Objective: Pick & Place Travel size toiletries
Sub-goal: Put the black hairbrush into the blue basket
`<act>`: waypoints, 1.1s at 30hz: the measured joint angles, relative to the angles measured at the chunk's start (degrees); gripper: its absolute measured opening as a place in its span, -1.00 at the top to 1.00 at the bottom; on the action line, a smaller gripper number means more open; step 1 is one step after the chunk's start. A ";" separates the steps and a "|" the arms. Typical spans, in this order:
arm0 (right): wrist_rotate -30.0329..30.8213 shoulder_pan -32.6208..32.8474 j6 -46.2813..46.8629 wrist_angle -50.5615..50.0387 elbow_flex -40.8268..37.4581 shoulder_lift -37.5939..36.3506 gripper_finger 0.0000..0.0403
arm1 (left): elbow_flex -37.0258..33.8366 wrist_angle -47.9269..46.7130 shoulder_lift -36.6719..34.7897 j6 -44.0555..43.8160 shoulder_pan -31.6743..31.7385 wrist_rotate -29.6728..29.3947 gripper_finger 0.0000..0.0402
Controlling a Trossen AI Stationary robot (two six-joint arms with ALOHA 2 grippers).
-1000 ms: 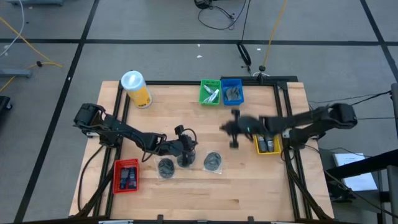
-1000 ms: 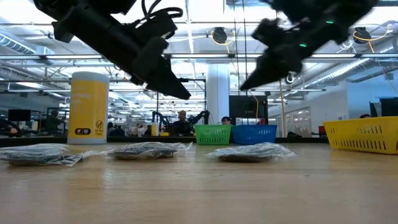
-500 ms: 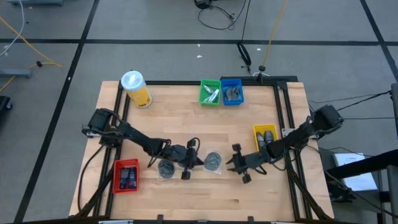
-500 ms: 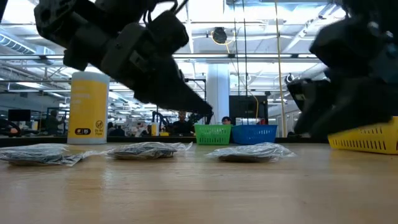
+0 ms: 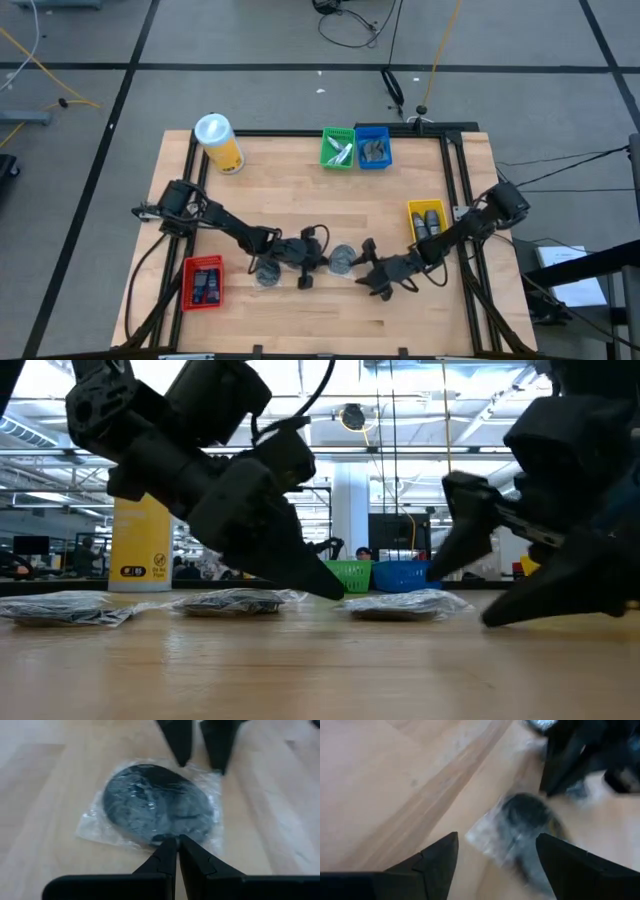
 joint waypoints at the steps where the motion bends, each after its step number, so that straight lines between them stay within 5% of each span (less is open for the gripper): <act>1: 0.66 0.12 -2.02 0.38 0.42 0.45 -0.31 | 0.24 -0.28 0.17 0.08 0.00 -0.97 0.91; 11: 7.48 1.39 -15.12 -1.24 1.02 -0.05 -0.30 | 1.55 -6.55 -3.43 -8.47 2.13 -7.21 0.91; 22: 9.57 -0.53 -33.04 -8.26 0.91 0.07 -0.30 | 1.46 -7.79 -1.60 -7.37 5.86 -4.03 0.91; 27: 17.69 2.72 -36.07 -10.21 0.84 -1.34 -0.30 | 1.44 -7.50 -1.04 -7.43 5.74 -4.06 0.91; 33: 16.64 3.55 -25.64 -21.62 0.84 -6.16 -0.30 | 1.46 -7.02 -0.75 -7.41 5.75 -4.08 0.91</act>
